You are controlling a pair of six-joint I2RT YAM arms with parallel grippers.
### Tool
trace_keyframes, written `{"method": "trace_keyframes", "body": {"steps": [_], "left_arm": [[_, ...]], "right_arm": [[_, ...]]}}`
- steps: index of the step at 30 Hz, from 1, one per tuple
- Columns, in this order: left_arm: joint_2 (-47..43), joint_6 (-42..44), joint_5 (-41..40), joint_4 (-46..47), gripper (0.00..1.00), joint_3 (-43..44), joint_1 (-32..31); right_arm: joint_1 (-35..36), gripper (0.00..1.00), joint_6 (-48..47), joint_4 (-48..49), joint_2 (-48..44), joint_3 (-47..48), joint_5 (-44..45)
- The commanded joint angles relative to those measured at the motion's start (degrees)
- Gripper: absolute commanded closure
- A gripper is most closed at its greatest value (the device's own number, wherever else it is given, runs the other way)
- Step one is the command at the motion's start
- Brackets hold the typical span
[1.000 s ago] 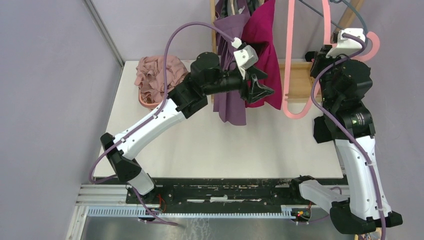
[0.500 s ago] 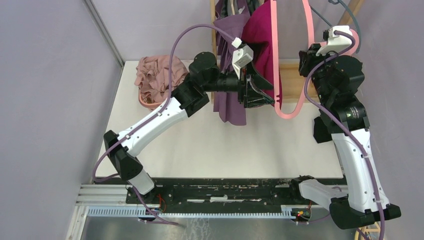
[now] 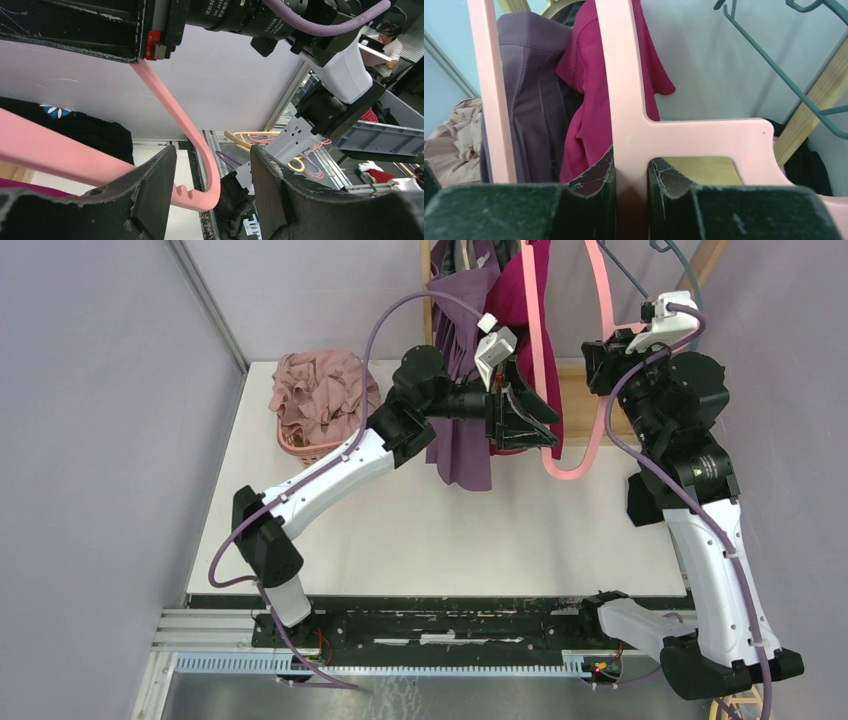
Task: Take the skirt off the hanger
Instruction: Place the hanger at the clothesline.
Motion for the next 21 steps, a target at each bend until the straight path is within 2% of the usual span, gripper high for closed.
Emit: {"method": "trace_keyframes", "body": {"steps": [1,5,13,19,21], "left_arm": [[0.44,-3.54,1.35,4.21,0.37,1.94,0.48],[-1.73,-2.9,2.37,3.71,0.38,0.45,0.72],[-8.3,4.62,0.39,-5.0,0.35,-2.71,1.98],[-7.58,5.16,-0.79,-4.44,0.29,-2.09,4.03],[-5.92,4.72,-0.03,-4.48,0.21,0.06,4.2]], "right_arm": [[0.8,0.99,1.92,4.7,-2.16,0.24,-2.89],[0.92,0.99,-1.08,3.9,-2.68,0.32,-0.41],[0.92,0.99,-2.97,3.55,-1.94,0.58,0.97],[1.24,0.99,-2.28,3.67,-1.86,0.88,-0.05],[1.33,0.99,-1.57,3.82,-1.78,0.83,-0.65]]}}
